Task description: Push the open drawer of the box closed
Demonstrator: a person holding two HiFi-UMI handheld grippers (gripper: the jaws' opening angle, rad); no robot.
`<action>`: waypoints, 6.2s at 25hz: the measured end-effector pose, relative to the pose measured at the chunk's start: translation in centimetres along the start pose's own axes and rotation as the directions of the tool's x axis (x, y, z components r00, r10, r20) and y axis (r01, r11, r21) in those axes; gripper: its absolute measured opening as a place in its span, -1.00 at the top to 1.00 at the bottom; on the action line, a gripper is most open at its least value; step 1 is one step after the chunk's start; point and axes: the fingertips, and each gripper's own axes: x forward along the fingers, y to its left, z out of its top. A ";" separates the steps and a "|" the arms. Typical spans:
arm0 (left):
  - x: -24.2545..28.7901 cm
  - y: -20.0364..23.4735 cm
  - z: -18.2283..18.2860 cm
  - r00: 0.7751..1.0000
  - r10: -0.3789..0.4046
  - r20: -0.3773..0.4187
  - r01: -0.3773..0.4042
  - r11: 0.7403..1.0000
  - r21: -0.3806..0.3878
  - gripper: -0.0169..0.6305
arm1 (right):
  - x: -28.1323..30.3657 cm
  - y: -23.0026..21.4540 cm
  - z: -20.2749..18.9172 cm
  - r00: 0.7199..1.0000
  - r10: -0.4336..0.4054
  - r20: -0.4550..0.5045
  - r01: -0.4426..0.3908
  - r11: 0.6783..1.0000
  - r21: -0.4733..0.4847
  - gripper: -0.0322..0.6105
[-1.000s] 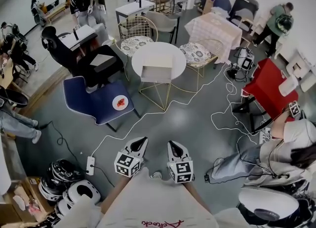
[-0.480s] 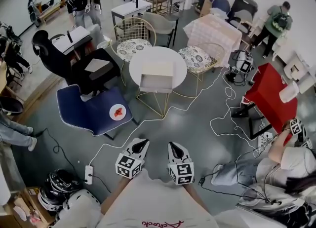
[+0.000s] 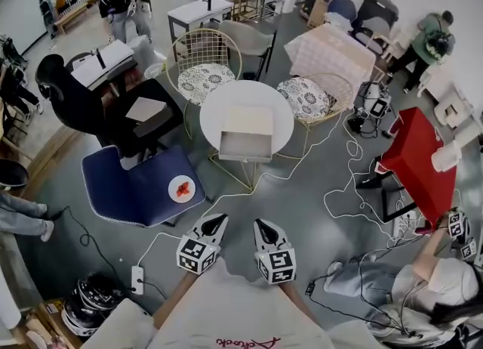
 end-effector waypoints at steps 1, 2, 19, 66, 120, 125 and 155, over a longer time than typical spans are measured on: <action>0.5 0.7 0.6 1.000 -0.009 -0.003 0.009 1.000 0.004 0.91 | 0.9 -0.2 0.6 1.000 -0.001 0.000 0.001 1.000 0.003 0.85; 1.1 1.4 1.2 1.000 -0.017 -0.005 0.017 1.000 0.009 0.91 | 1.9 -0.5 1.2 1.000 -0.005 0.001 0.005 1.000 0.006 0.85; 8.8 14.6 10.1 0.995 -0.099 -0.018 0.100 0.993 0.061 0.91 | 16.2 -4.8 10.4 0.995 -0.095 0.027 0.094 0.995 0.038 0.85; 15.7 15.2 1.1 0.977 0.009 -0.212 -0.038 0.990 -0.134 0.91 | 23.3 -11.6 -6.8 0.925 0.073 -0.373 0.017 0.972 0.233 0.64; 11.0 18.1 -2.2 0.963 0.095 -0.250 -0.152 0.964 -0.220 0.91 | 33.8 -16.0 -9.4 0.873 -0.058 -0.485 0.149 0.977 0.151 0.66; 10.8 18.6 -2.3 0.961 0.108 -0.254 -0.168 0.958 -0.231 0.91 | 35.4 -16.9 -8.9 0.874 -0.061 -0.482 0.147 0.979 0.144 0.66; 10.4 20.5 -2.0 0.958 0.130 -0.257 -0.195 0.950 -0.246 0.91 | 40.1 -19.7 -6.6 0.879 -0.075 -0.470 0.156 0.978 0.136 0.63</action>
